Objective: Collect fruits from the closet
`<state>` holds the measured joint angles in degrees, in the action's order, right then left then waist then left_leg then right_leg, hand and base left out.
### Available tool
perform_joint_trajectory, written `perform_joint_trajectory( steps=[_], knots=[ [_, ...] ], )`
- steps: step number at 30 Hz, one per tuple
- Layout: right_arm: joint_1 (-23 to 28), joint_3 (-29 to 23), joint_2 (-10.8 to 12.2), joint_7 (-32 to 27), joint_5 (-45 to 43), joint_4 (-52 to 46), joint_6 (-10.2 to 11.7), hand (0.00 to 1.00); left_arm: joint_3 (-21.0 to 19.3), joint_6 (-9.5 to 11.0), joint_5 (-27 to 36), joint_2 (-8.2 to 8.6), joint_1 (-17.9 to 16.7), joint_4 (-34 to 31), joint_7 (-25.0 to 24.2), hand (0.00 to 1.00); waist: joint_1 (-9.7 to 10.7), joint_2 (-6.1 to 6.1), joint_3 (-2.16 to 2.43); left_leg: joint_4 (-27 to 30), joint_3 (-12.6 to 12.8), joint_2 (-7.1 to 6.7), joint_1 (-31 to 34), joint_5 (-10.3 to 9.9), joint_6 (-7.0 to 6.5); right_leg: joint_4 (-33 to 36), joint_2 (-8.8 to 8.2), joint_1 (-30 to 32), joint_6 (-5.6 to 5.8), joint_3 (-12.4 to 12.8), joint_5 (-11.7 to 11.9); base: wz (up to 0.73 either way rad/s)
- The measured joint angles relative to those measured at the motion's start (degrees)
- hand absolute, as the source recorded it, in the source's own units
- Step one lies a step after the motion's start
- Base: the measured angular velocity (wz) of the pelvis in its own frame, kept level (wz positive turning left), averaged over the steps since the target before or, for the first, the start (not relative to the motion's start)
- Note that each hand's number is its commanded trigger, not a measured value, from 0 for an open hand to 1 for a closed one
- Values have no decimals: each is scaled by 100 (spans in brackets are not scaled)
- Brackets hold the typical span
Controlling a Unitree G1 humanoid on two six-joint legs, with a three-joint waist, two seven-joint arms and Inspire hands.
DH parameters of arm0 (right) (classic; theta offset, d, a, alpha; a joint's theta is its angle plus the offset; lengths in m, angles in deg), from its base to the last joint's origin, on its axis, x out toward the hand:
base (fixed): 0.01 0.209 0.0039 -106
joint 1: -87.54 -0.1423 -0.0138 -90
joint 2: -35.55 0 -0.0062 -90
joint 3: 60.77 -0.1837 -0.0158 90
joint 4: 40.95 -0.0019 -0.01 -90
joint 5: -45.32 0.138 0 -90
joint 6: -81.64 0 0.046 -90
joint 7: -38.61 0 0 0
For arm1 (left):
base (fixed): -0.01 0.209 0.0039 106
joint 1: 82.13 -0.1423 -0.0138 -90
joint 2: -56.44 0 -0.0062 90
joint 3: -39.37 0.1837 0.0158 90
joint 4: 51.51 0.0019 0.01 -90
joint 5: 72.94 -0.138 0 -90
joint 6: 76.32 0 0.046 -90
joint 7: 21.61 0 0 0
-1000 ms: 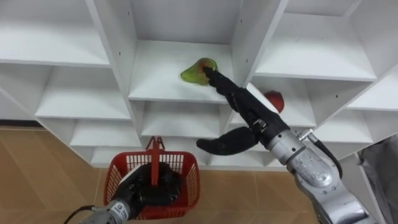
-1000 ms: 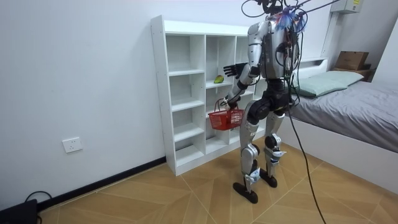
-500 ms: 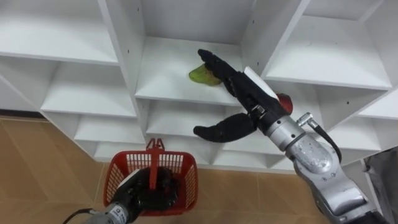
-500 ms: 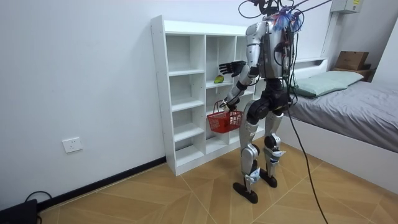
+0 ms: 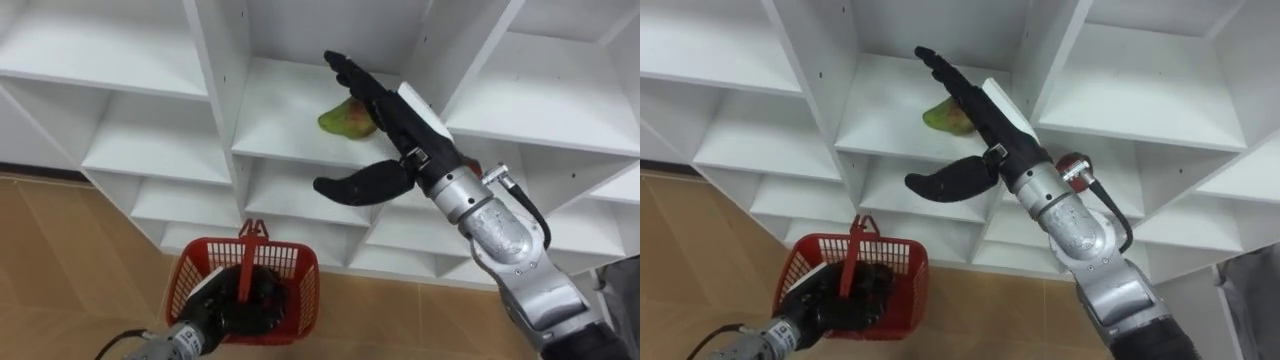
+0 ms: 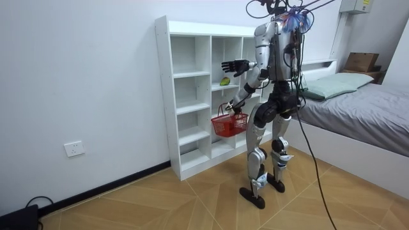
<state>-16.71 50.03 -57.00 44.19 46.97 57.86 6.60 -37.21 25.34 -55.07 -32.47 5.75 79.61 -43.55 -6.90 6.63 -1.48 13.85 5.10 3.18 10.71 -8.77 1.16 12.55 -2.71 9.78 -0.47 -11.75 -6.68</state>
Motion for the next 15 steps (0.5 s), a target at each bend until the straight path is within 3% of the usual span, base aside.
perform_joint_trajectory(
  steps=[11,15],
  knots=[
    [-618,8,34,-182,-228,646,-79,0,124,-73,51,19,-29,326,57,100,15,156,-57,16,-278,-76,-19,12,-4,5,-69,-152,34,-276,-77,13],
    [-722,6,31,-211,-266,652,-80,0,146,-86,49,18,-22,327,52,100,26,162,-55,65,-363,-88,52,11,-5,5,-76,-145,38,-358,-80,11]
  ],
)
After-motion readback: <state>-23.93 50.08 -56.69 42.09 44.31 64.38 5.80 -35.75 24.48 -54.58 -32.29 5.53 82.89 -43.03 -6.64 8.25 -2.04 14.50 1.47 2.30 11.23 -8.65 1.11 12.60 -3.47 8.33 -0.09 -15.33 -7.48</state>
